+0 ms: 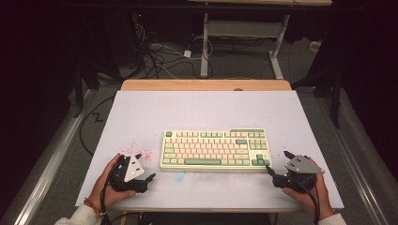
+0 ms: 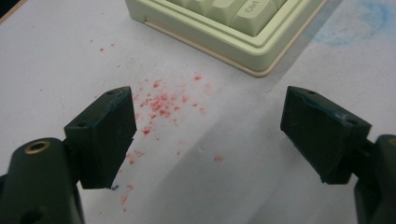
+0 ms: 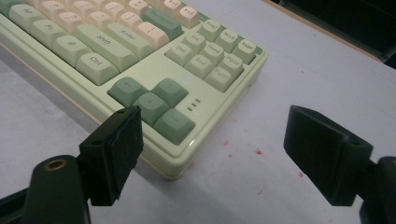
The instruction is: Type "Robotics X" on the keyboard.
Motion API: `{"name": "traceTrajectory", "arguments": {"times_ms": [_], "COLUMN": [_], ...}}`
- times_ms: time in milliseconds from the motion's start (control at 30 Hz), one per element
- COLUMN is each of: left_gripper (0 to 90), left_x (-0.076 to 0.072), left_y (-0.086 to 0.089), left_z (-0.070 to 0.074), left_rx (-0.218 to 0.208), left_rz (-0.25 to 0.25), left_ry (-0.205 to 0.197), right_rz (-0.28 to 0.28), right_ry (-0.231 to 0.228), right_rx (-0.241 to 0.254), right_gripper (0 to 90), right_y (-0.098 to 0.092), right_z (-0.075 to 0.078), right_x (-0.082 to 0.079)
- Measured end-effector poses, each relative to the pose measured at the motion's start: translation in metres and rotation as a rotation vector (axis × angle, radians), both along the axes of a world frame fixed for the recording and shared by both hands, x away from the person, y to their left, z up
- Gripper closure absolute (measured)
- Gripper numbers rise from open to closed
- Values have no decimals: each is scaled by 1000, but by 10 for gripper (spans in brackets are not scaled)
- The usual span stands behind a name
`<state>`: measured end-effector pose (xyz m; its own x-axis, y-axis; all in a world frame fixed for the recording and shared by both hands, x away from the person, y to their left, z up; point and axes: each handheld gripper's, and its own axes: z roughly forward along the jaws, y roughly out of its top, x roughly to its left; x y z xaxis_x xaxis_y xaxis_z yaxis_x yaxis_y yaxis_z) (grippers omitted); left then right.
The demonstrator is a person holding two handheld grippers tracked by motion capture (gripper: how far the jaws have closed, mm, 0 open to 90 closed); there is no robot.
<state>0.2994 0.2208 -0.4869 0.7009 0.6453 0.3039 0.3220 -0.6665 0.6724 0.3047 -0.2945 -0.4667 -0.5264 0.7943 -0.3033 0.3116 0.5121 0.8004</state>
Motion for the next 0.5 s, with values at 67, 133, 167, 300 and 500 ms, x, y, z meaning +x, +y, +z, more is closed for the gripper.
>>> {"name": "traceTrajectory", "arguments": {"times_ms": [67, 133, 167, 300, 500], "left_gripper": [170, 170, 170, 170, 170], "left_x": [1, 3, 4, 6, 8], "left_y": [1, 1, 0, -1, 1], "left_z": [0, 0, 0, -1, -2], "left_rx": [-10, -15, -10, -9, -10], "left_rz": [2, 1, 1, -4, 8], "left_ry": [0, 2, 4, 13, 19], "right_rz": [0, -2, -4, -4, -2], "right_ry": [0, 2, 5, 10, -1], "right_rx": [-2, -4, -5, -9, 0], "right_gripper": [200, 200, 200, 200, 198], "right_y": [0, 0, 0, 1, 1], "right_z": [0, -1, -1, -2, 0], "right_x": [1, 1, 2, 3, 6]}}
